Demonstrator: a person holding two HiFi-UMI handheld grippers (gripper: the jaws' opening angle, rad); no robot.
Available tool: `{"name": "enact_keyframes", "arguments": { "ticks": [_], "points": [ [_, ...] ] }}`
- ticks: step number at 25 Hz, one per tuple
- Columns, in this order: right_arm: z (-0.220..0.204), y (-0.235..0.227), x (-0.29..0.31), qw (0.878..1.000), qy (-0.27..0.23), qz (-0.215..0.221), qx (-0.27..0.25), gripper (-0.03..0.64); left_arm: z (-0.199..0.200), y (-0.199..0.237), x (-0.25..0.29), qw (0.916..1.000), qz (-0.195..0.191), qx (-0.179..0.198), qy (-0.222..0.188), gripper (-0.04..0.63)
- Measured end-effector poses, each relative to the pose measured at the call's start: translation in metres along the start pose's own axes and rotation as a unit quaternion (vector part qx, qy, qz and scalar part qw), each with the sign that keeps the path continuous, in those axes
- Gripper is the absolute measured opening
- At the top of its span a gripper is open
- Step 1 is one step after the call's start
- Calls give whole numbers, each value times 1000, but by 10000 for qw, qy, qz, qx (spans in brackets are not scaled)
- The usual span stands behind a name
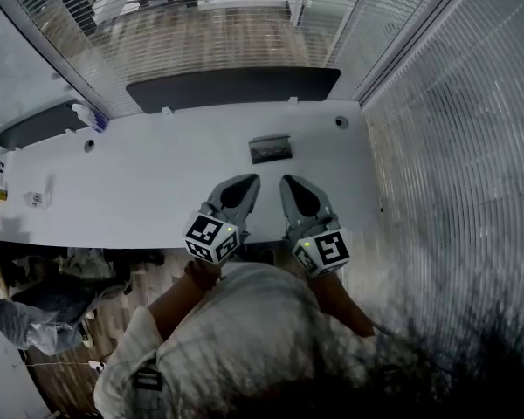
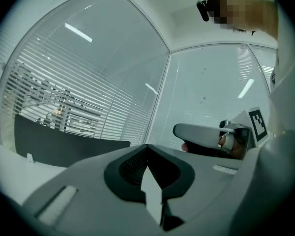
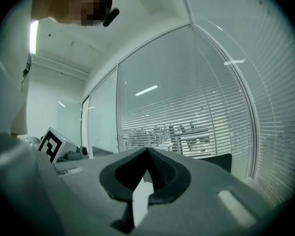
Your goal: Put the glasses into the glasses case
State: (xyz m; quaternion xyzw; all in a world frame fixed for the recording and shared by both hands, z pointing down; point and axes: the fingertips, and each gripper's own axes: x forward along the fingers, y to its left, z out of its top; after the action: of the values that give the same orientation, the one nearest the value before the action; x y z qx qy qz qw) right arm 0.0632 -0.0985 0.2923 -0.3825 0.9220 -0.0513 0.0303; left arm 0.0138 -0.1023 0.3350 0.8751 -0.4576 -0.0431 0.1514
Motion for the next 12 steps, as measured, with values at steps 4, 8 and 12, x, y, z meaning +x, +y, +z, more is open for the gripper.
{"name": "enact_keyframes", "arguments": {
  "ticks": [4, 8, 12],
  "points": [
    [9, 8, 3, 9995, -22, 178, 254, 0, 0, 1, 1, 10000, 1, -13, 5, 1],
    [7, 10, 4, 9998, -22, 131, 129, 0, 0, 3, -2, 10000, -8, -7, 3, 1],
    [4, 11, 5, 9999, -28, 132, 61, 0, -2, 4, -2, 10000, -35, -10, 16, 2]
  ]
}}
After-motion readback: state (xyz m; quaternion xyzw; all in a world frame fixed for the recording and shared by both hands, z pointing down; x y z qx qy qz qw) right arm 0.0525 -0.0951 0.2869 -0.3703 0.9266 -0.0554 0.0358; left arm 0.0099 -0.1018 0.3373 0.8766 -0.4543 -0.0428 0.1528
